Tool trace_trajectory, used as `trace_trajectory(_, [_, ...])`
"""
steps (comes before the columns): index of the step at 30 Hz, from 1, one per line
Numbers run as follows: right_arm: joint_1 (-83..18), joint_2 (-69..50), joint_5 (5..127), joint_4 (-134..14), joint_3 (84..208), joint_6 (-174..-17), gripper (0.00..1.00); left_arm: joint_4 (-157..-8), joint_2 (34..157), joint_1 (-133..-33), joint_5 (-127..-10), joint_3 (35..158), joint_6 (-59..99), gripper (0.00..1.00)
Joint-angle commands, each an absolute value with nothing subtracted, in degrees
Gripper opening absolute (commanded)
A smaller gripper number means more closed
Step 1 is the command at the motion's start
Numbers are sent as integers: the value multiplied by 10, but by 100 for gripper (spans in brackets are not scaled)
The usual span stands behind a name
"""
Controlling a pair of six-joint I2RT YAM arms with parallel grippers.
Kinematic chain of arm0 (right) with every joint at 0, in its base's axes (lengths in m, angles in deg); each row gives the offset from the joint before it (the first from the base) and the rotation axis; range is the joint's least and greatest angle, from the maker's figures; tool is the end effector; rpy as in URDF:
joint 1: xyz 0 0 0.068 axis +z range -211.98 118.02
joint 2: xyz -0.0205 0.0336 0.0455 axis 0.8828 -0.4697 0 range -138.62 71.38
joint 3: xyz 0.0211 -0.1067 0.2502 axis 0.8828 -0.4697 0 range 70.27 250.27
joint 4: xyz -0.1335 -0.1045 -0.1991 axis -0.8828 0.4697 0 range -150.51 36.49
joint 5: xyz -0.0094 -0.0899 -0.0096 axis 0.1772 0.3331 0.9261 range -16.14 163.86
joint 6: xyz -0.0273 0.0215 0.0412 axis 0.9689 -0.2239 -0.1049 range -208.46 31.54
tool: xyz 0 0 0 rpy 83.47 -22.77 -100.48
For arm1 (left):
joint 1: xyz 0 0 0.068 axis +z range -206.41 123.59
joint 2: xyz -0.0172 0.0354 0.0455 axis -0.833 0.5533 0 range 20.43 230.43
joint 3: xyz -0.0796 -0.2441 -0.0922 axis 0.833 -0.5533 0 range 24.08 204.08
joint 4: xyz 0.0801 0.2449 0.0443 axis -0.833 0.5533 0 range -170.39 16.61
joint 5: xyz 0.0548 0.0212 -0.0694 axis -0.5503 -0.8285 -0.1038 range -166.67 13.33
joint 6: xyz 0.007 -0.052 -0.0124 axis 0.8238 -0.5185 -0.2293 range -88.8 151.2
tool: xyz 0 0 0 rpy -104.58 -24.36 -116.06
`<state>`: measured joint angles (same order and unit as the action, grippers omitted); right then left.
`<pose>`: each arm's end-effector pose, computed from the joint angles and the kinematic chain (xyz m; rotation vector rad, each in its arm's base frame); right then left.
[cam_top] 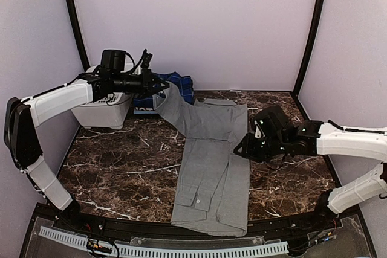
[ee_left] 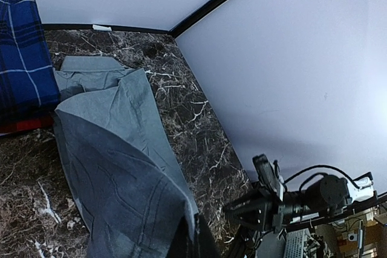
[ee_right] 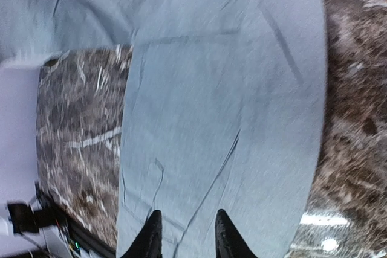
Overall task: Fold and stack the long sleeve shirts
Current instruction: Fold the corner of the shirt at the center of the board, then fold the sleeve of the rectangle-folded shirt.
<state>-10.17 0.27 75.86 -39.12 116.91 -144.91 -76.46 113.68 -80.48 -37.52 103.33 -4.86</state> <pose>0.1609 0.2026 0.2378 0.1208 2.5421 0.8099 0.3413 -0.1770 0.3448 0.3026 2.0220 -1.3305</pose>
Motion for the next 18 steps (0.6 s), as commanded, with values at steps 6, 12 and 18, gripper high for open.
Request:
trace_trajectory(6, [-292,-114,699,-543,1240,-1344,11,-778,1102,-810,-333,1037,-18,0])
trace_trajectory(12, [-339,-245,654,-595,1310,-1322,6,-780,1107,-819,-313,1045,-6,0])
trace_trajectory(18, [-351,-378,597,-631,1423,-1312,4,-771,1121,-842,-292,1049,7,0])
